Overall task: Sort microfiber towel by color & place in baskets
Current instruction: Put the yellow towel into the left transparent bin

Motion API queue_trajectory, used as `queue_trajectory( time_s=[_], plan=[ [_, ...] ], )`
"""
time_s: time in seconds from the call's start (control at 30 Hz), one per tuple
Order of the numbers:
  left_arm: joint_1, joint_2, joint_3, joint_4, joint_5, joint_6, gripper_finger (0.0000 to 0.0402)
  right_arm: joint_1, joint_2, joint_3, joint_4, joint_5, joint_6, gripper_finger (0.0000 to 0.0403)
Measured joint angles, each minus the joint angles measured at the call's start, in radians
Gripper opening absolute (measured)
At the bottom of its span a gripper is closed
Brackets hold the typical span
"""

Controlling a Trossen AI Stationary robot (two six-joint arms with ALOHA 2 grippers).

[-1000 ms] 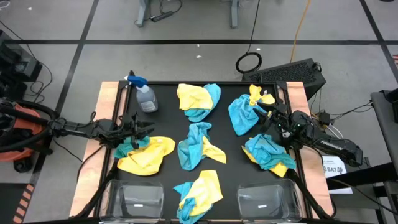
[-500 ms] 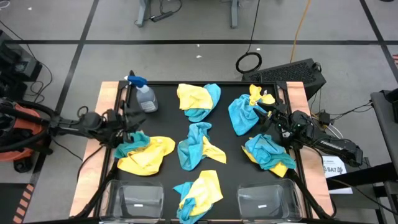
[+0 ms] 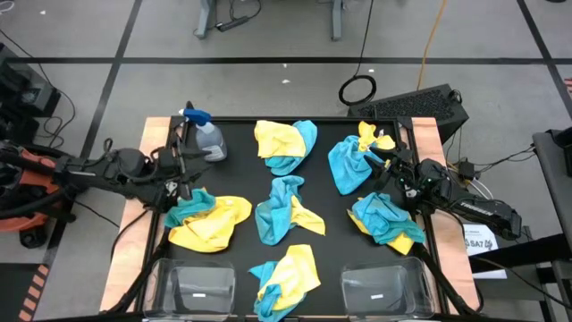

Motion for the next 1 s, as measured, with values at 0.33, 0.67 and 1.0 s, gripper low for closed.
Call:
queue_trajectory(
  time_s=[0.33,0.67,1.0],
  plan=[
    [0.0,0.23,0.135,-0.063,0.041,-0.024,0.0175,0.0,0.0,0.0,0.0,0.0,0.0,0.0187],
    [-0.027,0.532,0.313,-0.117,0.106,-0.005,0.0175,0.0,0.0,0.0,0.0,0.0,0.0,0.0187],
    [-0.028,0.795,0.478,-0.136,0.106,0.034,0.0175,0.0,0.0,0.0,-0.001,0.0,0.0,0.0187]
  ],
)
